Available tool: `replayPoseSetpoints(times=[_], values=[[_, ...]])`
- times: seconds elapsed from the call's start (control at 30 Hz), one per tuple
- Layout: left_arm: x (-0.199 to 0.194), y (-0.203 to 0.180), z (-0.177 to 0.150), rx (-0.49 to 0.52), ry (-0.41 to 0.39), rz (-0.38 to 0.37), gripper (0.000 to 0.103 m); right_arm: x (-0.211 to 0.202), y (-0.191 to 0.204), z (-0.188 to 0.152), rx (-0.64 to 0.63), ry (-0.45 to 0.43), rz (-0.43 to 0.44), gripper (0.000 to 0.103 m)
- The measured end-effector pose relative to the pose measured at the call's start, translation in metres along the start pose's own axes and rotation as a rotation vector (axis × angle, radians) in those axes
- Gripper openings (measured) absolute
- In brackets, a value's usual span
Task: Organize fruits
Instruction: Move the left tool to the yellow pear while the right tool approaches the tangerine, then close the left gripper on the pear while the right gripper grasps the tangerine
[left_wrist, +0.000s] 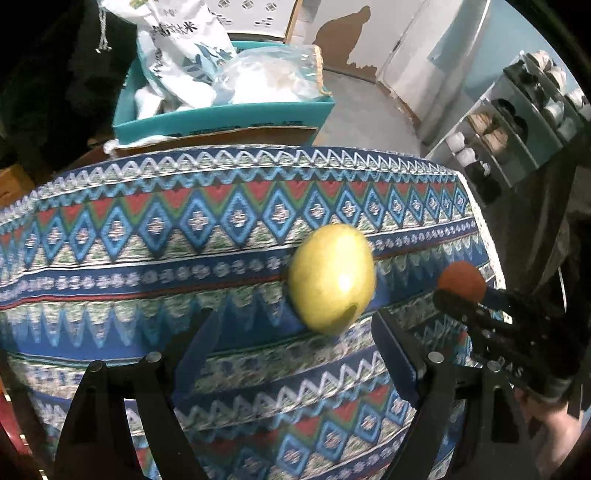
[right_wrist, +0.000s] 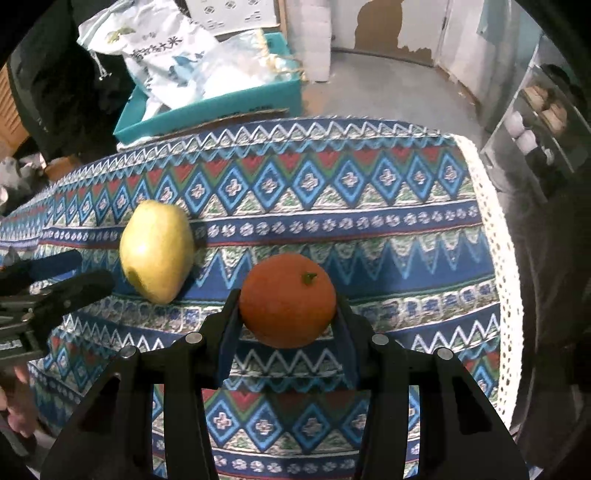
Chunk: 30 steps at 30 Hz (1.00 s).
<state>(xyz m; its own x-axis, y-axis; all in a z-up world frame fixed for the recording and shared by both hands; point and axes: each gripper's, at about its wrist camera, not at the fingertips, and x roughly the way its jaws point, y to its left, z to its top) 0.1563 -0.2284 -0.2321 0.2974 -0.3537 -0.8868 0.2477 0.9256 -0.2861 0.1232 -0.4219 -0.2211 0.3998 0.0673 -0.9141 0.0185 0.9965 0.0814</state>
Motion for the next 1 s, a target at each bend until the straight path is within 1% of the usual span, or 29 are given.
replayPoseSetpoints(times=[0.17,0.37,0.53,0.63,0.7,0.73,0.77,0.8,1.0], values=[[0.017,-0.013,0.008,0.010,0.007,0.021,0.087,0.001,-0.012,0.001,0.043,-0.005,0.014,0.047],[0.034,-0.017,0.014,-0.019,0.019,0.015,0.087,0.007,-0.016,0.000,0.050,0.005,0.023,0.047],[0.048,-0.016,0.013,-0.053,0.029,-0.012,0.087,0.010,-0.017,0.000,0.048,0.008,0.023,0.047],[0.053,-0.016,0.013,-0.047,0.029,-0.008,0.087,0.010,-0.017,0.001,0.047,0.003,0.023,0.047],[0.055,-0.018,0.012,-0.033,0.034,-0.001,0.081,0.009,-0.018,0.001,0.047,0.000,0.023,0.047],[0.057,-0.020,0.012,-0.019,0.042,0.008,0.074,0.009,-0.018,0.001,0.048,0.000,0.025,0.047],[0.058,-0.021,0.011,0.000,0.049,-0.003,0.067,0.009,-0.018,0.001,0.049,-0.001,0.025,0.047],[0.058,-0.024,0.010,0.020,0.046,-0.013,0.065,0.008,-0.018,0.001,0.050,-0.002,0.024,0.047],[0.056,-0.033,0.006,0.090,0.031,0.035,0.065,0.004,-0.016,0.001,0.036,-0.016,0.015,0.047]])
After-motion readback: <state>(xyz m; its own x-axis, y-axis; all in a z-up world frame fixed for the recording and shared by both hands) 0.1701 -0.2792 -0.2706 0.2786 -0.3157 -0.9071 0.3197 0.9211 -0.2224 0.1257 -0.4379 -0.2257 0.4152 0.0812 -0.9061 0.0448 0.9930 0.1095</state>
